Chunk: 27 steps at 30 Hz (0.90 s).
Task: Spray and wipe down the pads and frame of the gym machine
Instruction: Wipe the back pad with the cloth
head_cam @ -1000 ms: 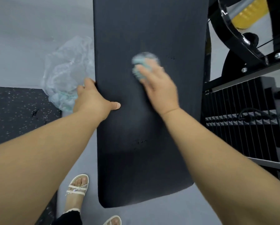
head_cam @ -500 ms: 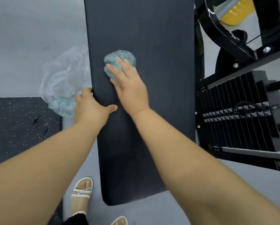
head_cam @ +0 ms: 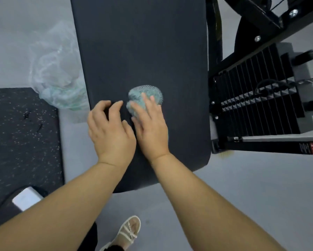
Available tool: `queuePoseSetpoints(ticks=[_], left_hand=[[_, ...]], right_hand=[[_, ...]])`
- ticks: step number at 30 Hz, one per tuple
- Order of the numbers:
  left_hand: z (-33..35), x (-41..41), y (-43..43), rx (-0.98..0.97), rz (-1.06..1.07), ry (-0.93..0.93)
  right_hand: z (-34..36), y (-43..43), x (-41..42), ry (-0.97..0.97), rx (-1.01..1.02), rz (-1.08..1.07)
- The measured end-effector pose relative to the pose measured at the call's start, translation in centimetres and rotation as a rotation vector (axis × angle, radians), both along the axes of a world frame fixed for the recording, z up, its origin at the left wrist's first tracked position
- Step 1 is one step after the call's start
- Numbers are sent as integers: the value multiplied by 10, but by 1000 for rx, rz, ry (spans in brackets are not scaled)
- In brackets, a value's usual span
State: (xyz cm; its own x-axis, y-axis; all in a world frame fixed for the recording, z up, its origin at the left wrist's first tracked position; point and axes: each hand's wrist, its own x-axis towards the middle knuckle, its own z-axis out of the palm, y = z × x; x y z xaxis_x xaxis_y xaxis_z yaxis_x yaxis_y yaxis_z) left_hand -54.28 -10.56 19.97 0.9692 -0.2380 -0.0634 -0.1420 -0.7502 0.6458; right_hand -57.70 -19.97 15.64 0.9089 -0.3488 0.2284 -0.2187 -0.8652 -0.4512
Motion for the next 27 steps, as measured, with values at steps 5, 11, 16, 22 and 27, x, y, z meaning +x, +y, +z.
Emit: queuePoseSetpoints(ticks=[5, 11, 16, 22, 27], left_hand=[[-6, -27, 7, 147, -293, -54], [-25, -76, 23, 291, -431, -101], [-18, -63, 30, 112, -259, 2], [-17, -60, 53, 136, -129, -15], [-24, -65, 60, -237, 357, 381]], right_hand=[[-6, -87, -82, 45, -80, -70], [-16, -30, -69, -65, 153, -731], [-28, 13, -102, -30, -31, 105], [-30, -54, -133, -6, 35, -305], [-29, 56, -81, -60, 92, -398]])
